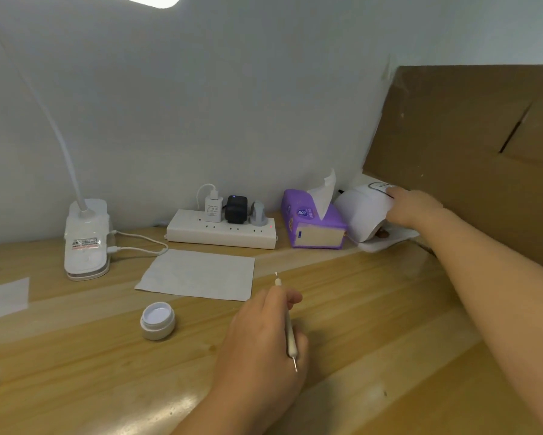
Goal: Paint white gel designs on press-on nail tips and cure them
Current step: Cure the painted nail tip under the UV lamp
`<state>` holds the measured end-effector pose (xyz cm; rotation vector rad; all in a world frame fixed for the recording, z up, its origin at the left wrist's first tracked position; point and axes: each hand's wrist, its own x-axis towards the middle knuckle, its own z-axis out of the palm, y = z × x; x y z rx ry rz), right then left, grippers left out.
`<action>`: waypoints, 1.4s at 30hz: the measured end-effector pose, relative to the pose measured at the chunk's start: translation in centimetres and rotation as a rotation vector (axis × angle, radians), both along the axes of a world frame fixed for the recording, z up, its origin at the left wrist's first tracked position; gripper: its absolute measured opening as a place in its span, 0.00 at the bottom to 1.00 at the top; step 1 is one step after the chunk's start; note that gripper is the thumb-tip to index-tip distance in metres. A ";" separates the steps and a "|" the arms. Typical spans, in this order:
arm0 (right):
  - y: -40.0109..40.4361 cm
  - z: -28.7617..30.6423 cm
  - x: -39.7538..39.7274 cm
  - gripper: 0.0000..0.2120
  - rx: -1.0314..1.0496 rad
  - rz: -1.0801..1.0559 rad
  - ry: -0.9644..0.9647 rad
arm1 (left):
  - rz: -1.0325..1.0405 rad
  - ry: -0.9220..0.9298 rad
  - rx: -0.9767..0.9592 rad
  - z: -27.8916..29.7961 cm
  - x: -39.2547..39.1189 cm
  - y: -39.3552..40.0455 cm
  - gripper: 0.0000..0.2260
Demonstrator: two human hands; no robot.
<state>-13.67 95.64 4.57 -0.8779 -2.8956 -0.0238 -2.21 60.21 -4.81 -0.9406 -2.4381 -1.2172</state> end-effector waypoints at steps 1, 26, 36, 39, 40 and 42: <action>0.1 0.5 -0.3 0.36 0.004 -0.001 -0.043 | -0.004 0.001 0.002 0.0 0.0 0.0 0.16; -0.4 2.2 -2.7 0.44 0.178 -0.038 -0.303 | 0.001 0.017 0.008 -0.3 -0.3 0.2 0.16; -2.3 0.7 2.8 0.41 -0.019 -0.026 0.108 | 0.099 0.101 -0.111 0.2 0.8 0.4 0.20; -5.9 0.3 5.2 0.29 -0.063 0.038 0.382 | 0.131 0.086 -0.141 0.3 0.8 0.4 0.17; -7.4 0.2 6.1 0.25 -0.086 0.100 0.440 | 0.143 0.081 -0.152 0.4 0.8 0.5 0.17; -10.8 -0.1 7.8 0.17 -0.133 0.271 0.505 | 0.150 0.083 -0.143 0.7 0.9 0.4 0.16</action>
